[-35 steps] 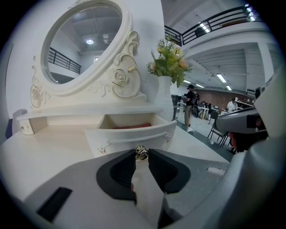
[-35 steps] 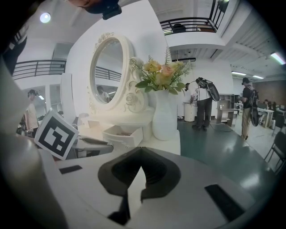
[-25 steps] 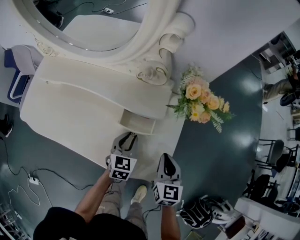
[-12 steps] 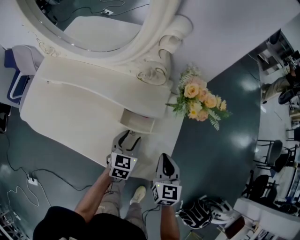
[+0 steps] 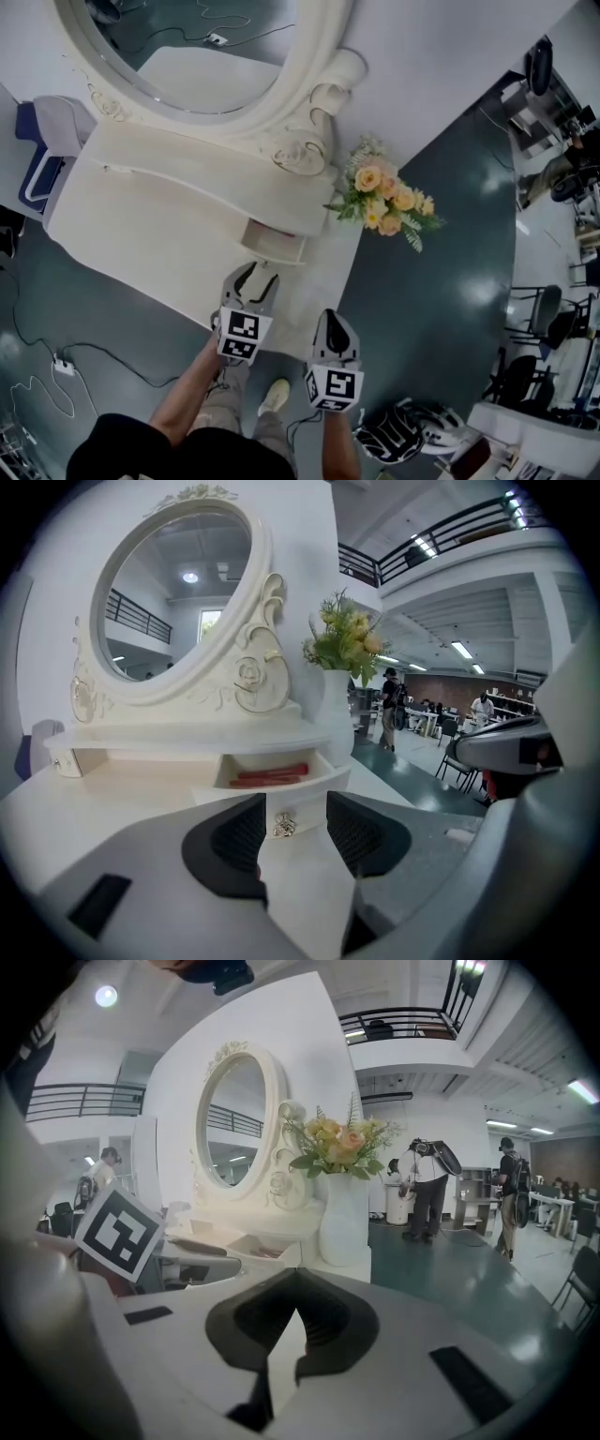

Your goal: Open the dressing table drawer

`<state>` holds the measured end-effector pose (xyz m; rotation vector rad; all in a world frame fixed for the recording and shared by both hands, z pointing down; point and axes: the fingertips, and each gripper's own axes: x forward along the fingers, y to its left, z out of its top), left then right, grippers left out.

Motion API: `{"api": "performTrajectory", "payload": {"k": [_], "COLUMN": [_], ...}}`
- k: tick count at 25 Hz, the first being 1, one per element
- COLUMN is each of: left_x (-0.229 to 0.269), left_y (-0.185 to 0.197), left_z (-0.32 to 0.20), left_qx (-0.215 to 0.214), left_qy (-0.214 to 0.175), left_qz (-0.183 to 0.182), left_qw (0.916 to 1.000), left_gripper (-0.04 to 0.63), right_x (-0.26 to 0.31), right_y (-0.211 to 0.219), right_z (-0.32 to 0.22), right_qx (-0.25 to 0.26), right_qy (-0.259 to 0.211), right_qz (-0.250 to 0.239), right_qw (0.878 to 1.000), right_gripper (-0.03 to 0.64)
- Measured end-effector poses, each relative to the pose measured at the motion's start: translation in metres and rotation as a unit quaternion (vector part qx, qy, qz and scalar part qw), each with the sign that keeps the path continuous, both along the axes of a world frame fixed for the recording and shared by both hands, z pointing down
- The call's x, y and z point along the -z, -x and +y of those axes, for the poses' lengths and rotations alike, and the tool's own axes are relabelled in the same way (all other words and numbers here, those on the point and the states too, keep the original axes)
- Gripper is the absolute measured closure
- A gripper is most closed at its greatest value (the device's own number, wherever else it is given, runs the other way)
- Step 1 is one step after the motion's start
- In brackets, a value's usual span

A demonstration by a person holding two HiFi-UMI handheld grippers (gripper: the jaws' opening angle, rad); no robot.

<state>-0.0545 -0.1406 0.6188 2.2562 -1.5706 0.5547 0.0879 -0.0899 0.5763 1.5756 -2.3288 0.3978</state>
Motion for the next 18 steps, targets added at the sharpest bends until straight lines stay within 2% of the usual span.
{"api": "performTrajectory", "payload": {"k": [9, 18], "left_x": [0.055, 0.128], "left_y": [0.007, 0.01], "left_z": [0.024, 0.076], "left_qx": [0.019, 0.034], "left_qy": [-0.036, -0.083], "left_qz": [-0.011, -0.009], "left_qw": [0.9991, 0.9959], "left_gripper": [0.403, 0.425], "right_x": [0.041, 0.097], "right_y": [-0.003, -0.002], "right_z": [0.013, 0.041], "right_qx": [0.022, 0.046], "right_qy": [-0.039, -0.078], "right_qz": [-0.003, -0.003], "right_qw": [0.999, 0.996], "right_gripper": [0.618, 0.618]}}
